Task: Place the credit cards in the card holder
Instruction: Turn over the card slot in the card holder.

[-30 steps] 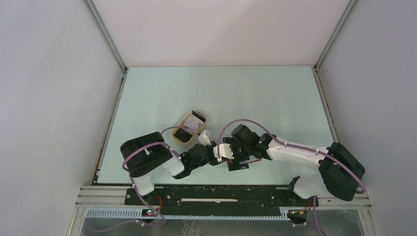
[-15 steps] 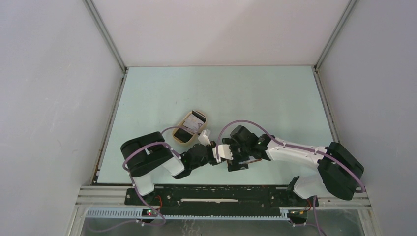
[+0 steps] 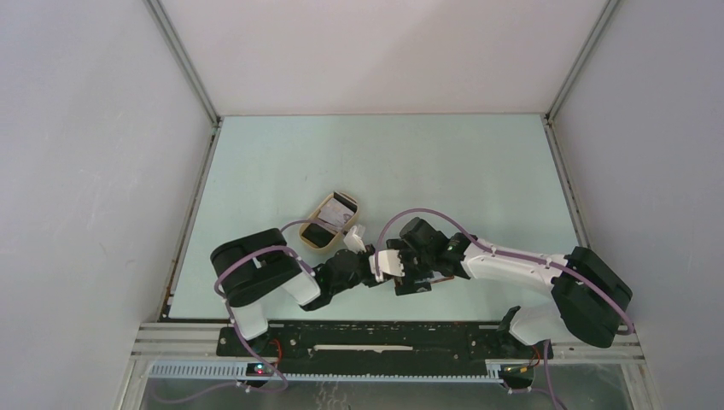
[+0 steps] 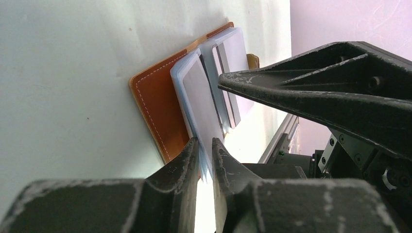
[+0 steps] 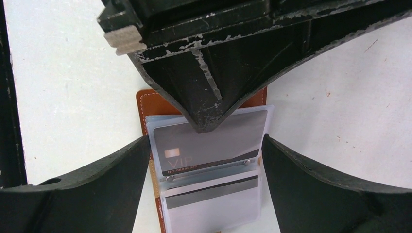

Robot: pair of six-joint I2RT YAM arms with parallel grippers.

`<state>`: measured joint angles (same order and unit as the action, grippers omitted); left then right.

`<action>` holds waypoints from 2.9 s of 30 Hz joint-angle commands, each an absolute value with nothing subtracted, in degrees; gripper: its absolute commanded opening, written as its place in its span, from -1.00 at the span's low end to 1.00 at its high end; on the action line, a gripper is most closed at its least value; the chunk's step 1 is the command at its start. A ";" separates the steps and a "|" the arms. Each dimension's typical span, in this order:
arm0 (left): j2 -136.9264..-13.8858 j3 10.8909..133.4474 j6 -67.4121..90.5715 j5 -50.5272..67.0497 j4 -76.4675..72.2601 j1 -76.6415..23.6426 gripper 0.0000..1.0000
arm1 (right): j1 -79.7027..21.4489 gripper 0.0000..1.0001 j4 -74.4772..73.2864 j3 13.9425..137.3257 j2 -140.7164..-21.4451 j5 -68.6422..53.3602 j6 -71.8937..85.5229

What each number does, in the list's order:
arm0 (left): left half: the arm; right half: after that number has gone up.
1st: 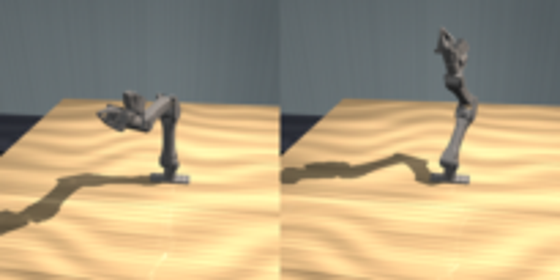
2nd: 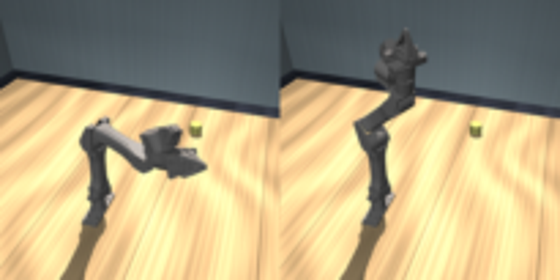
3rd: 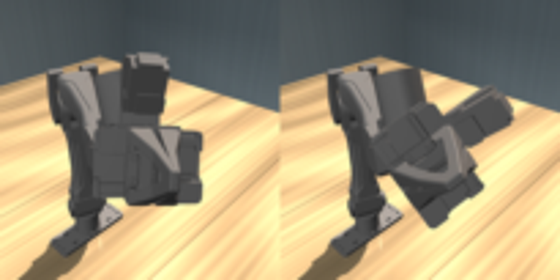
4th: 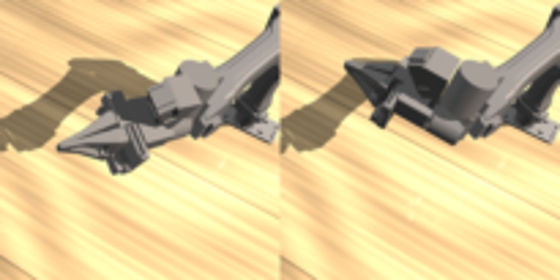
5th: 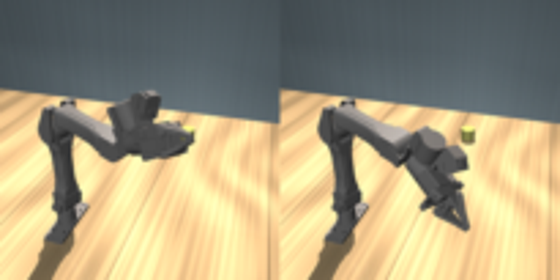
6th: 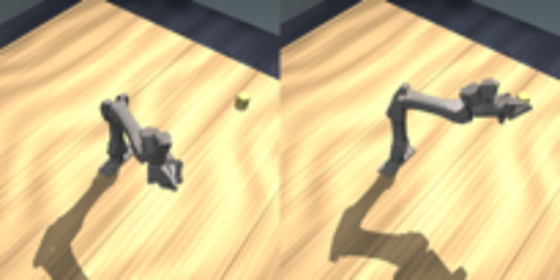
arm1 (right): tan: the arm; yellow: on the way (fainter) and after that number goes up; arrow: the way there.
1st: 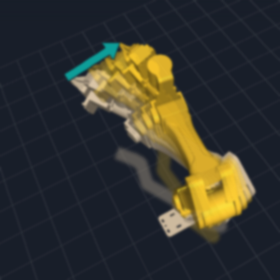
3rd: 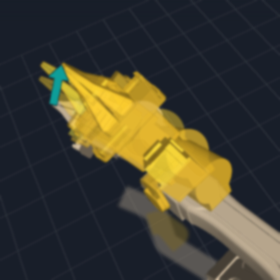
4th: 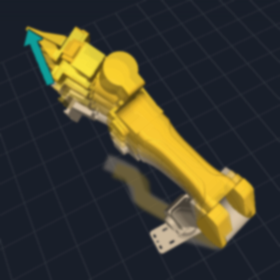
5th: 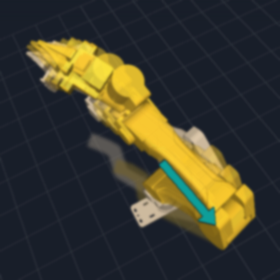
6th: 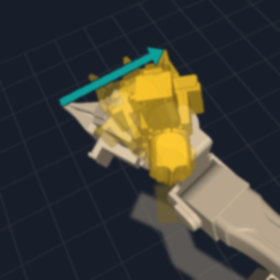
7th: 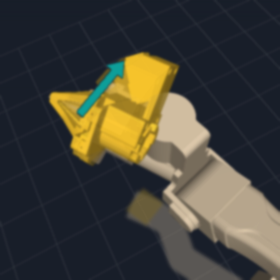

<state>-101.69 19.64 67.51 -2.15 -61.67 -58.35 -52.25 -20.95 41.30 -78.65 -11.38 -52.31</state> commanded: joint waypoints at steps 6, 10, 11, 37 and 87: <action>-101.86 21.80 67.68 -1.41 -63.81 -57.92 -0.44 | -52.36 0.81 -20.92 42.07 -77.70 -10.45 -51.73; -101.55 21.50 67.68 -1.57 -63.81 -57.92 -0.39 | -52.07 0.80 -21.16 42.26 -77.74 -10.54 -51.61; -101.41 21.34 67.60 -1.70 -63.79 -57.92 -0.39 | -51.99 0.79 -21.30 42.32 -77.78 -10.59 -51.59; -98.51 19.97 66.26 -3.06 -61.30 -57.66 -0.29 | -51.25 0.74 -21.63 42.80 -77.10 -10.90 -50.90; -98.67 21.97 66.23 -0.45 -62.74 -57.66 -0.35 | -54.00 0.94 -19.05 42.43 -79.17 -8.36 -49.71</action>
